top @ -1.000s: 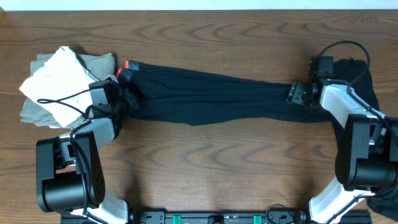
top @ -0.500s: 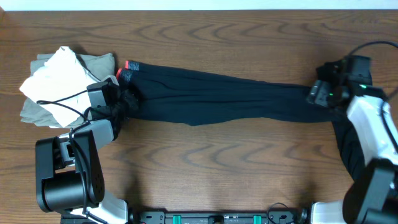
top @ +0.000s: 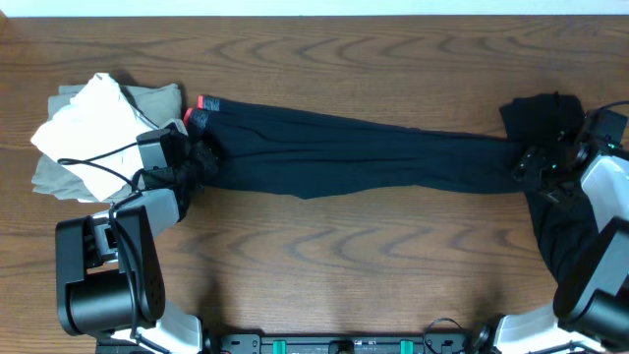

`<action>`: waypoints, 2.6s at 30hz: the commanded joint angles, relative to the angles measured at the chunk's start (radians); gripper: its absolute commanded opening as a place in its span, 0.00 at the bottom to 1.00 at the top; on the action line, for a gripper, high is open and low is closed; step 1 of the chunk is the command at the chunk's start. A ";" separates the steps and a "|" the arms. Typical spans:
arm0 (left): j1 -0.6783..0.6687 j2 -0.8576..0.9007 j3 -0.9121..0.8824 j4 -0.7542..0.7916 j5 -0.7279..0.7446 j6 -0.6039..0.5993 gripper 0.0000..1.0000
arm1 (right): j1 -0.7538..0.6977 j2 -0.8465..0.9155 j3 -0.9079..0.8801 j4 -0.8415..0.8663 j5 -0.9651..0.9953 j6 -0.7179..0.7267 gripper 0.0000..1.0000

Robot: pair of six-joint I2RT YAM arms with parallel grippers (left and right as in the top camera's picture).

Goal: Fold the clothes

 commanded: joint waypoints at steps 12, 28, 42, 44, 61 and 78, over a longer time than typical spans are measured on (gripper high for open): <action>0.016 0.068 -0.055 -0.067 -0.059 0.012 0.40 | -0.005 0.116 -0.007 0.067 -0.037 -0.014 0.78; 0.016 0.068 -0.055 -0.068 -0.059 0.012 0.39 | -0.005 0.116 -0.007 0.129 -0.042 -0.014 0.24; 0.005 -0.023 -0.054 -0.055 0.233 0.008 0.25 | -0.046 0.008 0.095 0.081 -0.040 -0.014 0.01; -0.003 -0.074 -0.054 -0.069 0.232 0.010 0.25 | -0.084 -0.043 0.143 0.047 -0.040 -0.006 0.01; -0.004 -0.173 -0.055 -0.181 0.229 0.021 0.26 | -0.039 -0.158 0.212 -0.065 -0.049 -0.064 0.01; -0.004 -0.173 -0.055 -0.203 0.225 0.020 0.26 | 0.423 -0.158 0.206 -0.095 -0.222 -0.269 0.01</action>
